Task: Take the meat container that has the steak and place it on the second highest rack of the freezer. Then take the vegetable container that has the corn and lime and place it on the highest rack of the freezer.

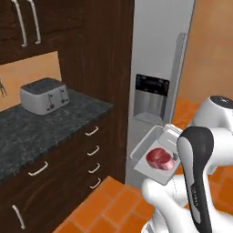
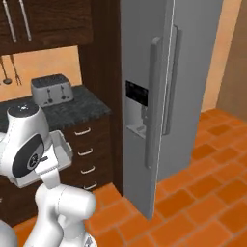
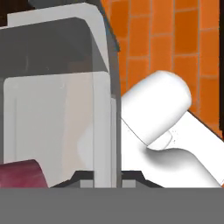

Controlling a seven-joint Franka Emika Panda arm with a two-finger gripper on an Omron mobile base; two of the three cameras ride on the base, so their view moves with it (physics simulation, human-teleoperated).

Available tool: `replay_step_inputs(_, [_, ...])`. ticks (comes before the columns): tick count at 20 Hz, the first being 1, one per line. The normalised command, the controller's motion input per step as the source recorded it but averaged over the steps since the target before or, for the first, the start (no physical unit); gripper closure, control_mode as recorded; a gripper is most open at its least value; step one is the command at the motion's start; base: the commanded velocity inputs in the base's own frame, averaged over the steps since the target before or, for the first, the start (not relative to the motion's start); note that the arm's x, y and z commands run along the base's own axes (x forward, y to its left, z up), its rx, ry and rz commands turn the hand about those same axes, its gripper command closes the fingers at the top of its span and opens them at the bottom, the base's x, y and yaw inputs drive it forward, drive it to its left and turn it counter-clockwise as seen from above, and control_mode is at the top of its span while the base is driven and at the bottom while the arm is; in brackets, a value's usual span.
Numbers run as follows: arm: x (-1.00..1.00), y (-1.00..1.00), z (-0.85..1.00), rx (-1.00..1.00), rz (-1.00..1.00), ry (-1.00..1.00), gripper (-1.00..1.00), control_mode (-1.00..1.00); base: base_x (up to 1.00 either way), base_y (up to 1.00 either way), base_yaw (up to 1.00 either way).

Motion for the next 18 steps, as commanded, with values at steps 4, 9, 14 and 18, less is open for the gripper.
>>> replay_step_inputs(4, [0.00,0.00,0.00,0.00,0.00,0.00,1.00,1.00,-0.54,0.00,-0.81])
replay_step_inputs(9, [0.00,0.00,0.00,0.00,0.00,0.00,1.00,1.00,-0.45,-0.14,-0.76])
replay_step_inputs(14, [0.00,0.00,0.00,0.00,0.00,0.00,1.00,1.00,-0.15,-0.34,-0.72])
replay_step_inputs(18, [0.00,0.00,0.00,0.00,0.00,0.00,1.00,1.00,0.00,-0.27,-0.71])
